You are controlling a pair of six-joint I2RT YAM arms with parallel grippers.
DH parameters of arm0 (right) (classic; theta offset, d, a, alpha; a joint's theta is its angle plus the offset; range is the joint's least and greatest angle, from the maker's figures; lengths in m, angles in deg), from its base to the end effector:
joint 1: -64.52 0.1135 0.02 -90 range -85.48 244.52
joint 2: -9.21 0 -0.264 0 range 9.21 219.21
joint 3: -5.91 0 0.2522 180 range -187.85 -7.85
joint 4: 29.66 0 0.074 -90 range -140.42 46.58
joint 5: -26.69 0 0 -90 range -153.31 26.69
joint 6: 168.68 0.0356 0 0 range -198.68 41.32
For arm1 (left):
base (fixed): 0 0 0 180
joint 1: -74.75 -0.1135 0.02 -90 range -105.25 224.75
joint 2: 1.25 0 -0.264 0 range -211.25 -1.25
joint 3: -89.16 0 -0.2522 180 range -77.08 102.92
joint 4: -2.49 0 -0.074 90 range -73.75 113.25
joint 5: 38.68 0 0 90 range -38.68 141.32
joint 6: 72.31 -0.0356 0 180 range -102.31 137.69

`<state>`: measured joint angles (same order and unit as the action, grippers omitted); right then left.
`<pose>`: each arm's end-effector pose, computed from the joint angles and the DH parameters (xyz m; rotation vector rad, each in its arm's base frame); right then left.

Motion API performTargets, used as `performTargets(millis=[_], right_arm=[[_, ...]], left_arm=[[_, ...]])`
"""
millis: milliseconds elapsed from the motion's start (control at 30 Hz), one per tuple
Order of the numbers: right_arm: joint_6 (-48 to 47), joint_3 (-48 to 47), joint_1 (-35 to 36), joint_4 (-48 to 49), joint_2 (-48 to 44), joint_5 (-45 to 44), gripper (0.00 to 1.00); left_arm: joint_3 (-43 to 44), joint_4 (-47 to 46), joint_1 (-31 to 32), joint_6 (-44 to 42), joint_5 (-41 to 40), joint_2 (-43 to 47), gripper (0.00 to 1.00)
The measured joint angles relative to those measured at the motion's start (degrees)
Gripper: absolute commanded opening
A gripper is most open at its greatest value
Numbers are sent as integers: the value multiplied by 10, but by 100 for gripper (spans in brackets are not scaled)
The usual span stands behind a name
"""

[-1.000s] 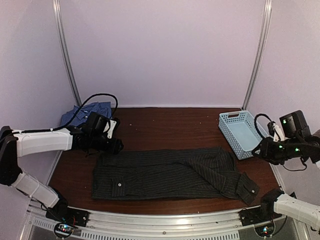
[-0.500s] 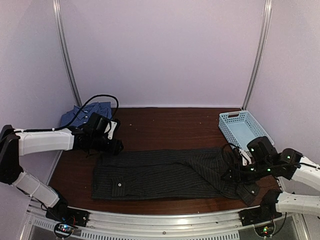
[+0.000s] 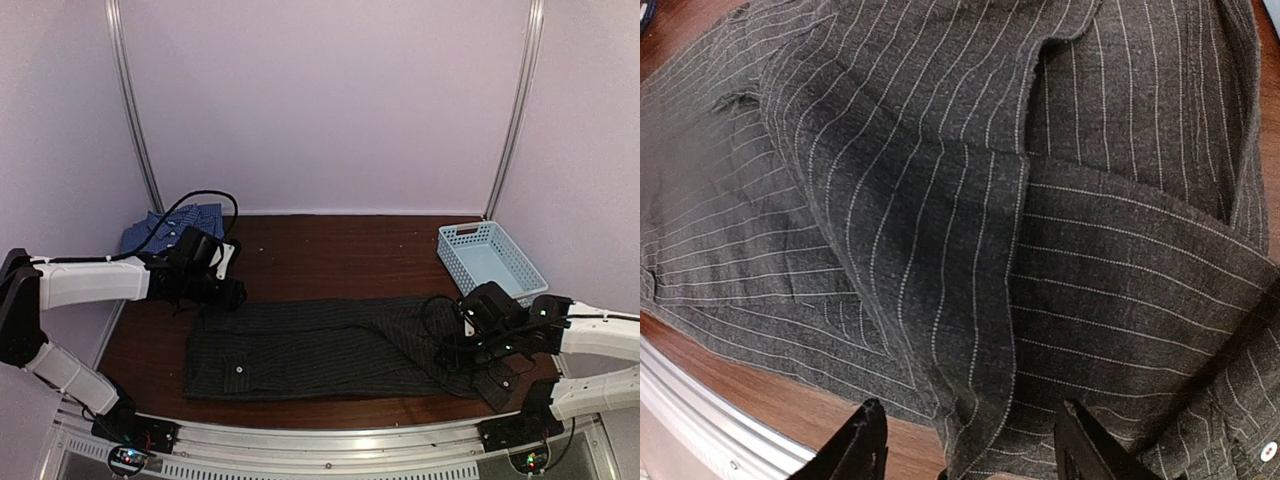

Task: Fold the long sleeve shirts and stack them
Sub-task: Adjust the sleeve of the rectangle-folded shirt.

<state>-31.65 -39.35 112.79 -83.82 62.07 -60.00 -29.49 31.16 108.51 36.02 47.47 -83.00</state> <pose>0.1066 0.1226 0.1941 -0.0506 2.7947 0.5740 0.2426 -0.1593 0.2041 0.2987 2.4336 -0.3277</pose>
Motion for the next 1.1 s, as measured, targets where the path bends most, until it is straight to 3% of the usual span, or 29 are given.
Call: performTargets(millis=[233, 567, 800, 1100], right_arm=[[11, 16, 20, 57, 39, -2, 50], [7, 4, 22, 93, 77, 3, 2], [-3, -70, -1, 141, 68, 54, 0], [-14, -91, -128, 245, 143, 170, 0]], left_arm=[[0, 0, 0, 0, 0, -4, 56], [4, 0, 0, 0, 0, -4, 56], [4, 1, 0, 0, 0, -4, 56], [4, 1, 0, 0, 2, 4, 56]])
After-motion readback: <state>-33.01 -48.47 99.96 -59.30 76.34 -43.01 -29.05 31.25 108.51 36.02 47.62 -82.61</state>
